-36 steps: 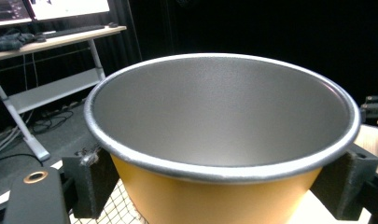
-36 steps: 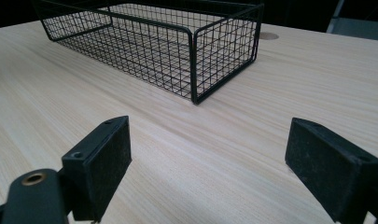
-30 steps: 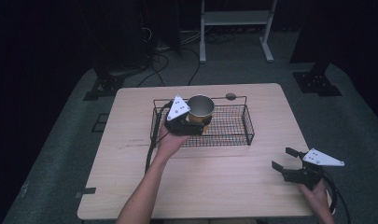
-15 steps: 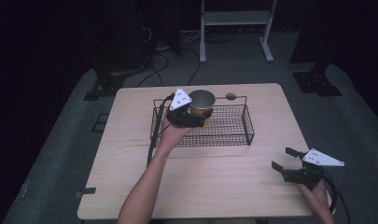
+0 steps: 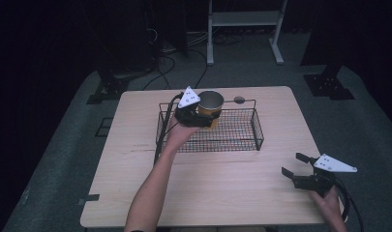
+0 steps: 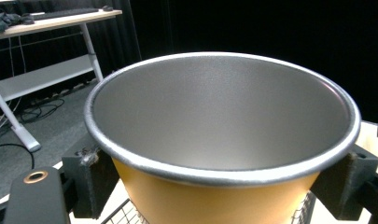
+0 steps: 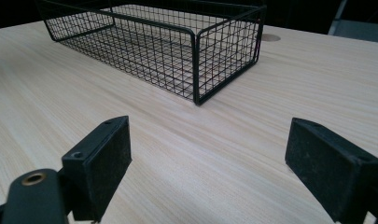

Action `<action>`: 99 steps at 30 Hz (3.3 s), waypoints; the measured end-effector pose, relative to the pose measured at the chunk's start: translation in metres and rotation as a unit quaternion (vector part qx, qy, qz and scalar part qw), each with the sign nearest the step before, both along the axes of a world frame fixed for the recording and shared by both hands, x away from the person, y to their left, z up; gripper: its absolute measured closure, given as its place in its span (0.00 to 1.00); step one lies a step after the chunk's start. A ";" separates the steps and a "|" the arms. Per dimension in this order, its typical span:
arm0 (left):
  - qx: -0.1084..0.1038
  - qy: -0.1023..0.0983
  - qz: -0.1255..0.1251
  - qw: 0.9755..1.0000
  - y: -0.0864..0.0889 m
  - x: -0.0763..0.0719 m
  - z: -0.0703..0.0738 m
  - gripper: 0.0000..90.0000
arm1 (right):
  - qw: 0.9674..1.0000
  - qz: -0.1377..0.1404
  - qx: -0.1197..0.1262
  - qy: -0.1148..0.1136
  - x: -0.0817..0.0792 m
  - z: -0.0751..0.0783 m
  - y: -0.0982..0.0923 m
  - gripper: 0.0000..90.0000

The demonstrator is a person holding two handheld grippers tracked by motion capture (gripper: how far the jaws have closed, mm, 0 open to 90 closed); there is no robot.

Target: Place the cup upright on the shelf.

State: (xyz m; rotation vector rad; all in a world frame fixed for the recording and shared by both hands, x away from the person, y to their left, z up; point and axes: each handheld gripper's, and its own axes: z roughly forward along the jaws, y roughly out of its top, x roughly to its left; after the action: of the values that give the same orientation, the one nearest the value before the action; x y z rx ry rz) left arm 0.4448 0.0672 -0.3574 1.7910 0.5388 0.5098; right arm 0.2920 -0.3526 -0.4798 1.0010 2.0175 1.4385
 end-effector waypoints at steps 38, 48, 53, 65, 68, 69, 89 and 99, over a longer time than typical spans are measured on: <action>0.052 0.038 -0.023 0.998 -0.014 0.042 -0.032 0.16 | 1.000 0.009 -0.003 -0.006 -0.001 0.000 0.001 0.15; 0.065 0.057 -0.049 0.995 -0.018 0.049 -0.041 0.16 | 1.000 0.009 -0.004 -0.007 -0.001 0.000 0.001 0.15; 0.079 0.068 -0.061 0.993 -0.020 0.051 -0.044 0.16 | 1.000 0.009 -0.005 -0.007 -0.001 0.000 0.001 0.15; 0.123 0.067 -0.078 0.987 -0.028 0.052 -0.049 0.16 | 1.000 0.009 -0.006 -0.009 -0.001 0.000 0.001 0.15; 0.134 0.070 -0.073 0.986 -0.030 0.053 -0.053 0.16 | 1.000 0.009 -0.006 -0.009 -0.001 0.000 0.001 0.15; 0.134 0.070 -0.073 0.986 -0.030 0.053 -0.053 0.16 | 1.000 0.009 -0.006 -0.009 -0.001 0.000 0.001 0.15; 0.148 0.089 -0.098 0.980 -0.037 0.055 -0.062 0.14 | 1.000 0.009 -0.004 -0.009 -0.001 0.000 0.001 0.15; 0.145 0.088 -0.094 0.981 -0.037 0.055 -0.059 0.10 | 1.000 0.010 -0.004 -0.009 -0.001 0.000 0.001 0.15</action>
State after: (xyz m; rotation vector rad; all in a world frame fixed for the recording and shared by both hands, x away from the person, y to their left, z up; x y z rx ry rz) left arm 0.4998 0.0302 -0.4163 2.1551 0.4240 0.3113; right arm 0.2911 -0.3515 -0.4796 0.9636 2.0246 1.4439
